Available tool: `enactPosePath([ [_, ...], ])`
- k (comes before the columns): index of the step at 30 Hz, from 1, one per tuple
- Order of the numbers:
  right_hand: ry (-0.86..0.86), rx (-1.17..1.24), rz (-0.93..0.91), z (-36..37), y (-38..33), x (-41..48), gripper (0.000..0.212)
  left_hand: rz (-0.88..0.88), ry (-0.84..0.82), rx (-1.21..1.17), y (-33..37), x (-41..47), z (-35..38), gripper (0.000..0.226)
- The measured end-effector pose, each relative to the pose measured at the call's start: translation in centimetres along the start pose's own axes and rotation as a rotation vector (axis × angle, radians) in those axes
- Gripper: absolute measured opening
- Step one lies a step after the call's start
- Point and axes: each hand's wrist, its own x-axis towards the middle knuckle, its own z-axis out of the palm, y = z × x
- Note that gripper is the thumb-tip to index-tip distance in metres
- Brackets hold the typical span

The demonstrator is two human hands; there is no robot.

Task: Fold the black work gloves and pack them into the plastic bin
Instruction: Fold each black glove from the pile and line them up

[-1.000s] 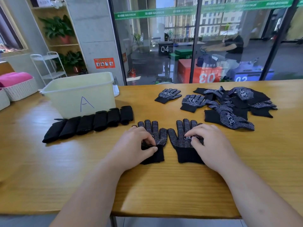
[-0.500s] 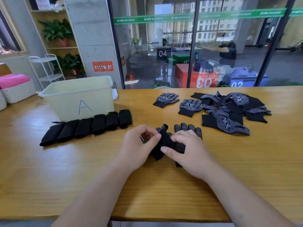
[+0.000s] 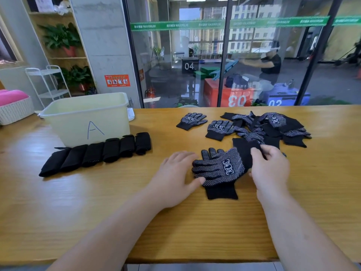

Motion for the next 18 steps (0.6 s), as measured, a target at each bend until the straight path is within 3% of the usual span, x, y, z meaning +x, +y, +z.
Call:
enactPosePath([
  [4, 0.159, 0.416, 0.040, -0.2, -1.2, 0.2, 0.017, 0.031, -0.102, 0.044, 1.0, 1.0, 1.5, 0.091],
  [9, 0.262, 0.528, 0.075, -0.8, -0.9, 0.7, 0.015, -0.005, -0.125, 0.039, 0.3, 0.7, 2.3, 0.096],
  [12, 0.190, 0.535, 0.020, -0.9, -1.1, 0.8, 0.019, 0.007, -0.114, 0.070, -0.8, 0.2, 1.4, 0.088],
  [18, -0.117, 0.491, -0.043, -0.2, -1.9, -0.1, 0.013, 0.005, -0.071, 0.010, -2.9, -1.3, 0.5, 0.084],
])
